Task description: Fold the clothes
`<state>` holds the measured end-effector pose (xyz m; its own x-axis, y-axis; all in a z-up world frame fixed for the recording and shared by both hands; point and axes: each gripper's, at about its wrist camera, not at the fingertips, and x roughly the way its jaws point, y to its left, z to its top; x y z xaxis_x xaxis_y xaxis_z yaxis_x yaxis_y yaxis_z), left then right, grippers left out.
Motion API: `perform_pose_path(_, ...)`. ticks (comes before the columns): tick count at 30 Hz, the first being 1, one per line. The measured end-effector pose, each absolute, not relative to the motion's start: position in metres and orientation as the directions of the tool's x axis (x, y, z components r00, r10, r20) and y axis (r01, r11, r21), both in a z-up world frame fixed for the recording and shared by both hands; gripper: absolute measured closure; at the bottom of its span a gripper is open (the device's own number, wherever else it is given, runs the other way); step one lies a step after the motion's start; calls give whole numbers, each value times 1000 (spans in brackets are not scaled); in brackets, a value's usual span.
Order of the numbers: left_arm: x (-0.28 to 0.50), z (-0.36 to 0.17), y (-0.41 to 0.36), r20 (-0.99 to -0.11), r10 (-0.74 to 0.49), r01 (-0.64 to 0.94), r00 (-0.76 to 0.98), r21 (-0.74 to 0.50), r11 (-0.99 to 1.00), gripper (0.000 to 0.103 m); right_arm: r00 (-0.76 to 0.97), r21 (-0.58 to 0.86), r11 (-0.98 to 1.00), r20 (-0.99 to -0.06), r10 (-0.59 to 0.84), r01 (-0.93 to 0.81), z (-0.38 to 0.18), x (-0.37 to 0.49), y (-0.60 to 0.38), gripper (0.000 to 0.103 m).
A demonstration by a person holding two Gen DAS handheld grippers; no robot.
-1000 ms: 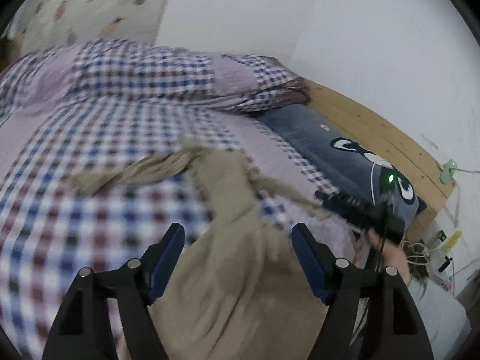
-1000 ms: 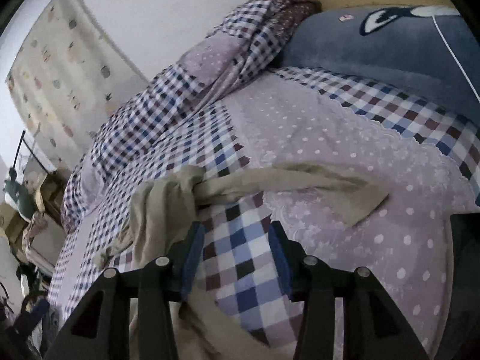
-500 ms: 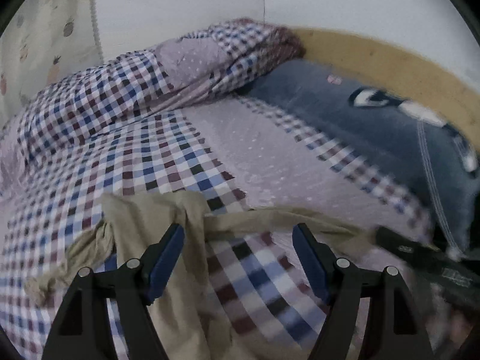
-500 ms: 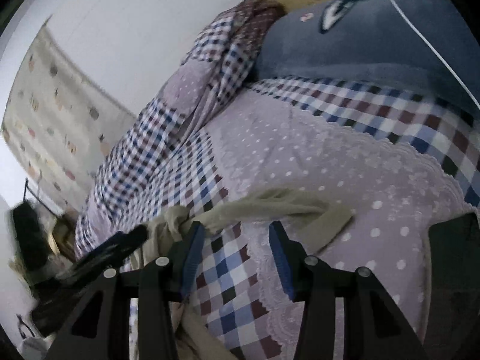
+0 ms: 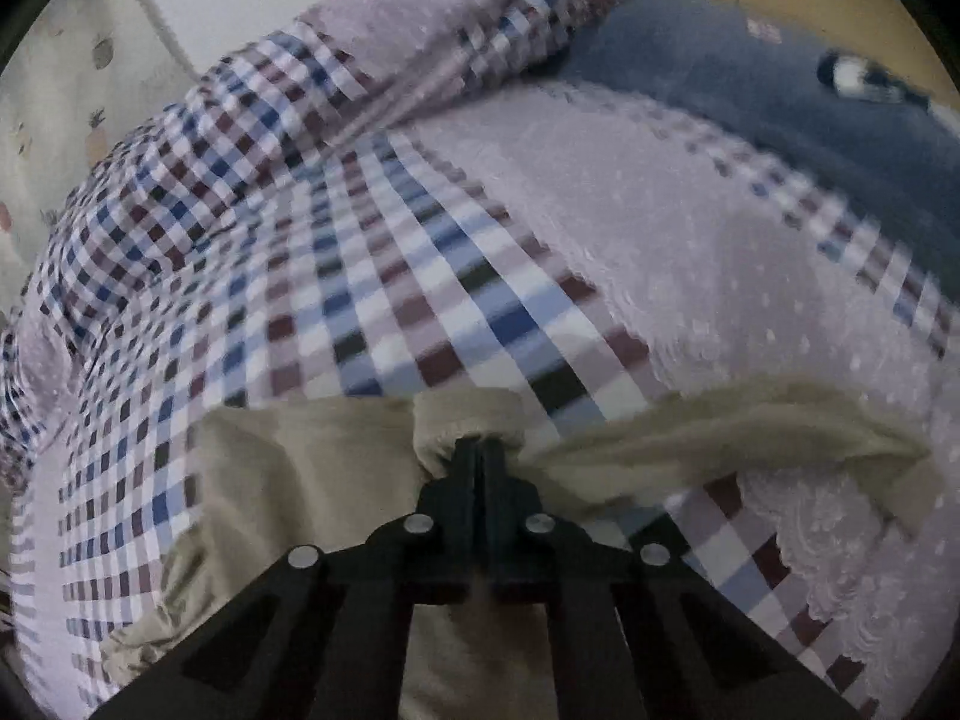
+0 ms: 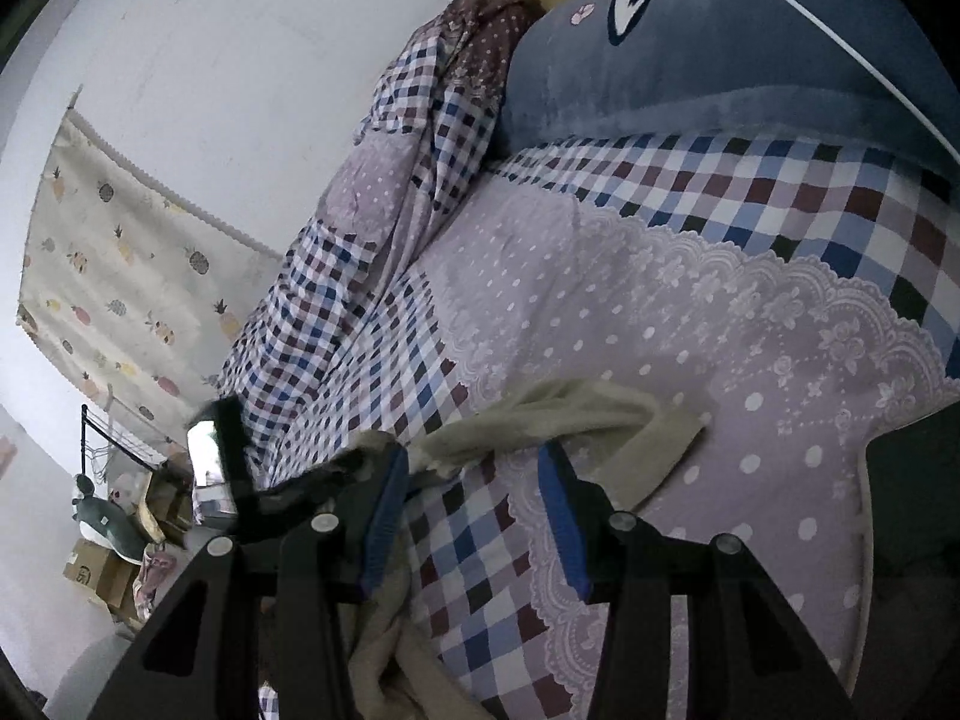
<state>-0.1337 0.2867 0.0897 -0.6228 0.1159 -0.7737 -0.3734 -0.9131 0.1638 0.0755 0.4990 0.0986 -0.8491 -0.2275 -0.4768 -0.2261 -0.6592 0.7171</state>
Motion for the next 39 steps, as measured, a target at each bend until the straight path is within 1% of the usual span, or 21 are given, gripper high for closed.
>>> perform_pose_path(7, -138, 169, 204, -671, 214, -279, -710, -11, -960, 103, -842, 715, -664, -483, -242, -219, 97, 70, 492, 54)
perform_pose_path(10, -140, 191, 171, -646, 207, -254, -735, -21, -967, 103, -837, 707, -674, -489, -246, -215, 97, 68, 488, 54)
perform_pose_path(14, -138, 203, 120, -624, 183, -210, -760, -31, -977, 103, -828, 705, -675, -499, -256, -216, 95, 66, 486, 55)
perform_pose_path(19, -129, 180, 52, -660, 104, -113, -744, -29, -993, 103, -806, 691, -685, -530, -265, -229, 92, 62, 483, 55)
perform_pose_path(28, -83, 99, -43, -745, -5, 58, -667, -45, -997, 103, -774, 674, -700, -566, -283, -237, 85, 57, 478, 55)
perform_pose_path(34, -58, 58, -73, -785, -25, 127, -619, -68, -990, 103, -749, 656, -721, -589, -305, -222, 81, 51, 472, 55)
perform_pose_path(39, -47, 45, -87, -786, -6, 141, -618, -103, -985, 102, -737, 645, -734, -599, -314, -211, 80, 50, 468, 55)
